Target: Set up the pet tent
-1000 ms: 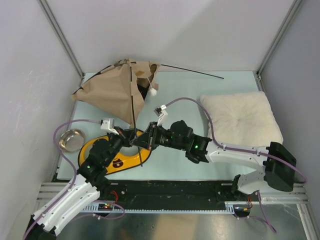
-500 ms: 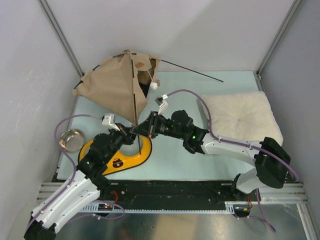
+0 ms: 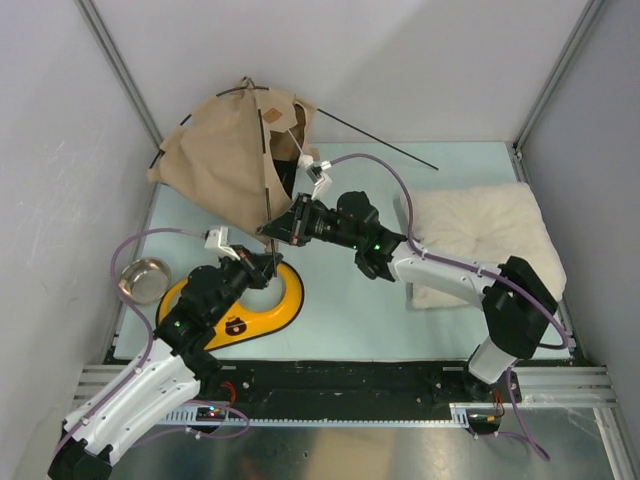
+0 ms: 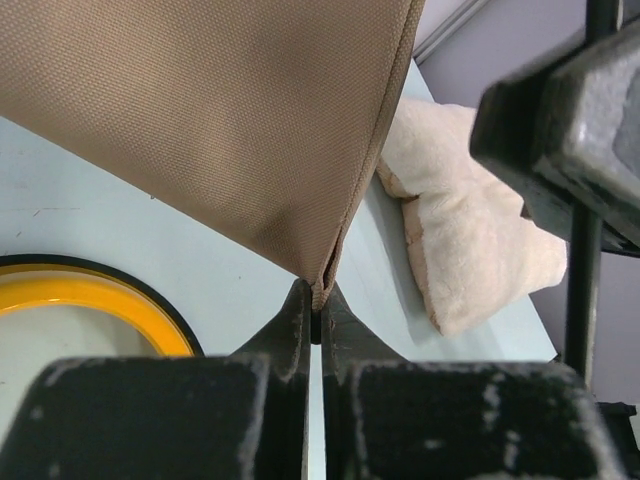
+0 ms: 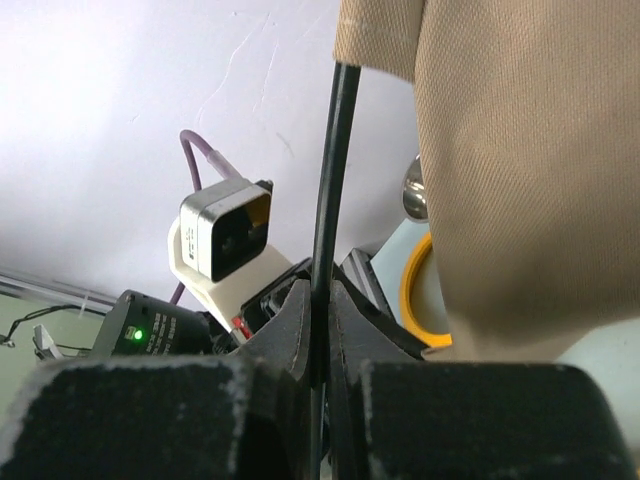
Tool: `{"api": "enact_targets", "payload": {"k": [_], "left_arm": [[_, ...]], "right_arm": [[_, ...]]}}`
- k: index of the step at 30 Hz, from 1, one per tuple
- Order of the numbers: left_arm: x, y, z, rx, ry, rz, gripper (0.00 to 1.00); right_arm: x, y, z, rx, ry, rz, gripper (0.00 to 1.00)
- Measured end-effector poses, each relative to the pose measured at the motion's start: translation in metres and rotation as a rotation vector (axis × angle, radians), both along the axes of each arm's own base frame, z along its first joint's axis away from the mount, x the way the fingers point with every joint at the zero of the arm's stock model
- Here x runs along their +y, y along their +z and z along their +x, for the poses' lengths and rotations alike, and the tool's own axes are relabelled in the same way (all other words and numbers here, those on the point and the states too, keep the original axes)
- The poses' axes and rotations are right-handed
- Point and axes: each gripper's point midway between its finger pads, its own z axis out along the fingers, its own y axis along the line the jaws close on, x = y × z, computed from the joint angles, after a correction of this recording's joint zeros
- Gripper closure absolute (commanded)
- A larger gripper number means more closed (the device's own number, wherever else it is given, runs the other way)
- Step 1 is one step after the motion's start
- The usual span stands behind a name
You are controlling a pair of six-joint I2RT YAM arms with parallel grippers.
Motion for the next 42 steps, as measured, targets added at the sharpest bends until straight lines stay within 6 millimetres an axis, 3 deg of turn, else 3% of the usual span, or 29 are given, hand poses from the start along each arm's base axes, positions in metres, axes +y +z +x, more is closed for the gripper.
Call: {"api": "enact_targets", "payload": {"k": [14, 30, 35, 42], "left_arm": [[-0.007, 0.010, -0.002, 0.117, 0.016, -0.117, 1.00], [-0.011, 0.018, -0.020, 0.227, -0.012, -0.282, 1.00], [-0.011, 0.011, -0.023, 0.282, 0.002, -0.325, 1.00], [-0.011, -0.014, -0.029, 0.385, 0.021, -0.349, 1.00]], "right_arm": [[0.012, -0.003, 0.018, -0.074, -0.040, -0.015, 1.00], [0.022, -0.002, 0.010, -0.116, -0.050, -0.001, 1.00], [0.021, -0.012, 0.001, -0.133, -0.069, -0.029, 1.00], [0.014, -0.035, -0.007, -0.166, -0.112, -0.091, 1.00]]}}
